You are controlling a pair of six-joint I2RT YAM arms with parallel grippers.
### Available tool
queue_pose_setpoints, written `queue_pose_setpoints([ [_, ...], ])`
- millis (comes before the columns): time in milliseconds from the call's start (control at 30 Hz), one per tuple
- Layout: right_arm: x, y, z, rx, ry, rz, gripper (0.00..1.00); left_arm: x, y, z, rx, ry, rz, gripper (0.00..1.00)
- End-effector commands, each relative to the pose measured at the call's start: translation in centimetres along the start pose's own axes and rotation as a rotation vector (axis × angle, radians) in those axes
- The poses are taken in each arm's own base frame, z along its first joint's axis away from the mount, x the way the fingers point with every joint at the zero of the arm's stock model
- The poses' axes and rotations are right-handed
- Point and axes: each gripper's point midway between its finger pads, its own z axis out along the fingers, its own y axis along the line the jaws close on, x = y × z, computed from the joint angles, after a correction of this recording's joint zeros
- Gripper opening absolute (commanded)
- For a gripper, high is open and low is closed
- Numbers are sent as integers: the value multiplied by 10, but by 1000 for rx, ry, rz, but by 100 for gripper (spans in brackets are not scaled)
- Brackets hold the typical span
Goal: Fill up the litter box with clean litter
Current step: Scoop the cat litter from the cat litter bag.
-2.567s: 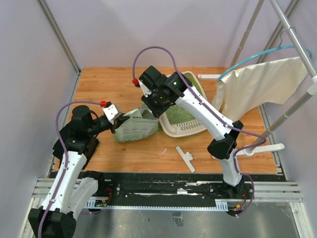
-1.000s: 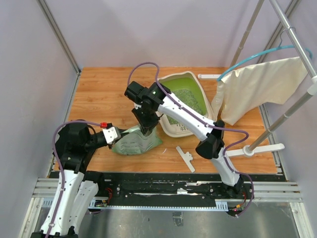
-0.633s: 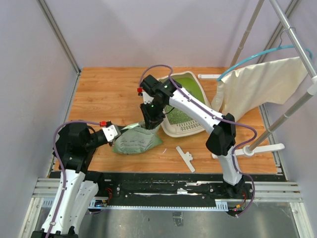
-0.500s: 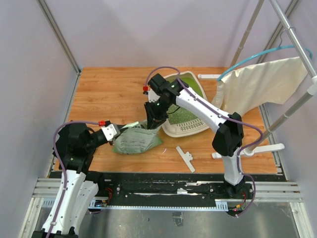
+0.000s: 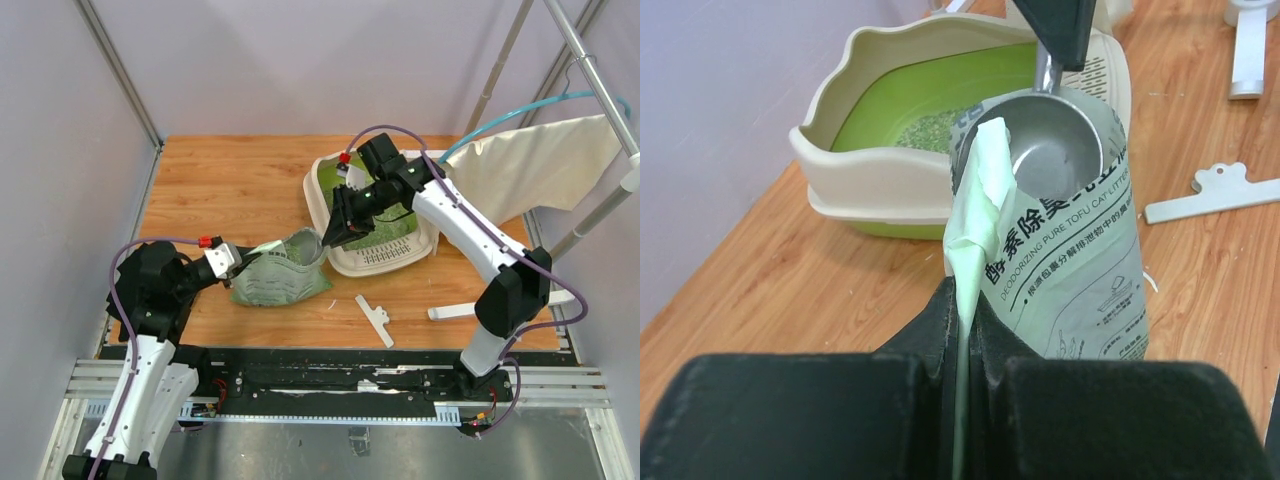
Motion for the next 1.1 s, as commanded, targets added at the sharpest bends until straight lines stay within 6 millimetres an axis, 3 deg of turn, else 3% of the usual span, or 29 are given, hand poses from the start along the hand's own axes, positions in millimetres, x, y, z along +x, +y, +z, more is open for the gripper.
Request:
queue_pose_setpoints([
  [0, -4, 8, -27, -62, -71, 18, 1, -61, 13, -2, 1, -144, 205, 1],
  [533, 11, 1, -66, -71, -196, 76, 1, -79, 11, -5, 29, -175, 283, 1],
  [700, 9, 8, -63, -36, -189, 54, 1, -87, 11, -2, 80, -174, 289, 0],
  [1067, -4, 29, -53, -72, -188, 20, 1, -70, 31, -9, 11, -3, 365, 0],
])
